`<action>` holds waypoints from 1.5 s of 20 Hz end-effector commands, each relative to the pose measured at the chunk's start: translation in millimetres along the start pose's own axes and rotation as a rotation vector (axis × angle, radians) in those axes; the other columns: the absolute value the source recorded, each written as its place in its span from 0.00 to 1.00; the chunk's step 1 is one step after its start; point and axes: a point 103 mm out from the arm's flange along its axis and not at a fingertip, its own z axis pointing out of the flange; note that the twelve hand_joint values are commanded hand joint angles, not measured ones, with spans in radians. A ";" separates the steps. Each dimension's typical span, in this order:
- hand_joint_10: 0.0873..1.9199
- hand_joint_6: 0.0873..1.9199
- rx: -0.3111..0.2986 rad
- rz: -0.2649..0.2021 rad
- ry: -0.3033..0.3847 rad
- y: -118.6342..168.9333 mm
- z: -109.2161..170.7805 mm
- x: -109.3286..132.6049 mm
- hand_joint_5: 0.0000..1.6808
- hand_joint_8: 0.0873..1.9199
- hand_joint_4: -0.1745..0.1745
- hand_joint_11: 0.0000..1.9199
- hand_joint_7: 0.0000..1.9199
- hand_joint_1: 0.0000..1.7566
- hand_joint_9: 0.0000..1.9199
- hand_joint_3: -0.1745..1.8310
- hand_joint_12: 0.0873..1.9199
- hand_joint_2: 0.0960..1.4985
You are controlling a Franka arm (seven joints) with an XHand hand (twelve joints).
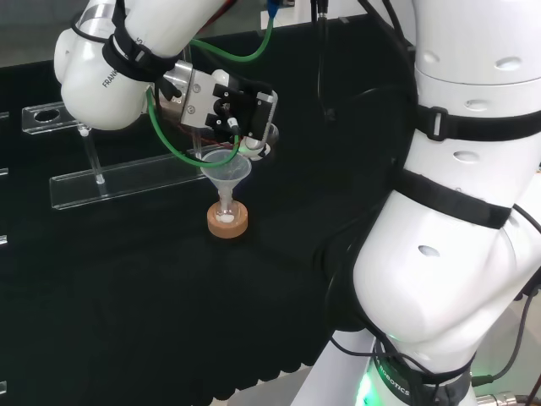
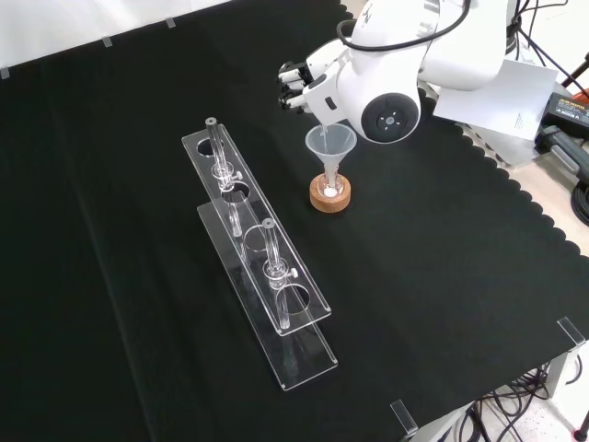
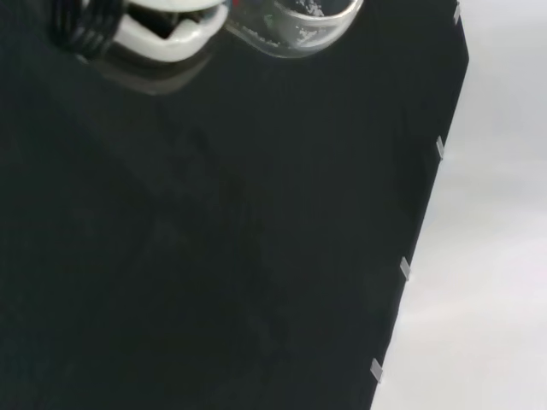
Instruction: Pour all the NaCl from the weighing funnel into the round-bottom flask.
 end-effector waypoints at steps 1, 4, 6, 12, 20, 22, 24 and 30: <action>0.11 0.31 0.010 0.003 -0.014 0.0 -0.3 0.3 0.75 0.31 1.00 0.43 0.30 0.63 0.49 0.35 0.51 0.45; 0.11 0.31 0.010 0.005 -0.029 -0.5 -2.0 1.2 0.75 0.31 1.00 0.43 0.30 0.63 0.49 0.35 0.51 0.45; 0.11 0.31 0.011 0.007 -0.039 -1.0 -3.5 2.2 0.75 0.31 1.00 0.43 0.29 0.63 0.49 0.35 0.51 0.45; 0.11 0.31 0.016 0.016 -0.049 -2.3 -7.9 -0.1 0.75 0.31 1.00 0.43 0.29 0.63 0.49 0.35 0.51 0.45; 0.11 0.31 0.023 0.021 -0.059 -3.2 -10.0 -2.0 0.75 0.31 1.00 0.42 0.29 0.63 0.49 0.35 0.51 0.45; 0.11 0.31 0.024 0.023 -0.064 -3.6 -11.7 -1.9 0.75 0.31 1.00 0.42 0.29 0.63 0.48 0.35 0.51 0.45; 0.11 0.31 0.025 0.023 -0.068 -4.1 -13.3 -1.4 0.75 0.31 1.00 0.42 0.29 0.63 0.48 0.35 0.51 0.45; 0.11 0.31 0.028 0.025 -0.070 -4.2 -14.4 -2.6 0.75 0.31 1.00 0.42 0.29 0.63 0.48 0.35 0.51 0.45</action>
